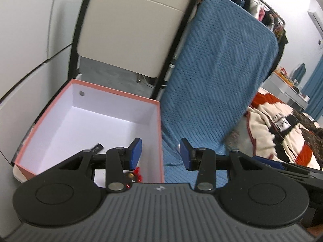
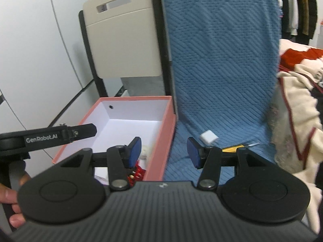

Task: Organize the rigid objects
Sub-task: 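Withdraw both tools from the box back over the seat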

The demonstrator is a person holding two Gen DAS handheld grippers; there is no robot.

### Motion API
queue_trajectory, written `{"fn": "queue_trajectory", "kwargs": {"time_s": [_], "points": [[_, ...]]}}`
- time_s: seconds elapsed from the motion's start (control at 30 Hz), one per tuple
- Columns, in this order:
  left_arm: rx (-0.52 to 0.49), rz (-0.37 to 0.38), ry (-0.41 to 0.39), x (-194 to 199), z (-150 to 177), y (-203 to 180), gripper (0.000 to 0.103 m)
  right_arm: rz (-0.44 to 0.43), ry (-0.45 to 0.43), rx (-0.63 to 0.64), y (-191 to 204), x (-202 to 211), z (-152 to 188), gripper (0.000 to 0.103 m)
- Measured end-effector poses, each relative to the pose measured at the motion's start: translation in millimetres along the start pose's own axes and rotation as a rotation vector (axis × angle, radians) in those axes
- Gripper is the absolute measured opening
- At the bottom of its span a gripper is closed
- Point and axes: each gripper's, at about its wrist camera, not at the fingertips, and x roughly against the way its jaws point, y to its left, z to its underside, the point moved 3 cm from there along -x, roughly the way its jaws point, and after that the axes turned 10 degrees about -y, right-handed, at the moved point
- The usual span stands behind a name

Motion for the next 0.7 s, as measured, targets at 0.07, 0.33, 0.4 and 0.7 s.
{"fn": "queue_trajectory", "kwargs": {"time_s": [0.07, 0.33, 0.4, 0.7], "points": [[-0.008, 0.011, 0.007, 2.7, 7.4, -11.4, 0.047, 0.016, -0.005, -0.006, -8.8, 8.4, 6.7, 0.053], [-0.038, 0.049, 0.035, 7.1, 39.8, -44.2, 0.047, 0.062, -0.015, -0.035, -40.2, 32.6, 26.7, 0.053], [-0.049, 0.056, 0.046, 5.7, 47.1, -49.9, 0.047, 0.071, -0.016, -0.047, -47.9, 37.2, 31.6, 0.053], [-0.072, 0.067, 0.064, 8.1, 71.9, -71.2, 0.047, 0.079, -0.017, -0.054, -66.9, 51.4, 55.1, 0.053]]}}
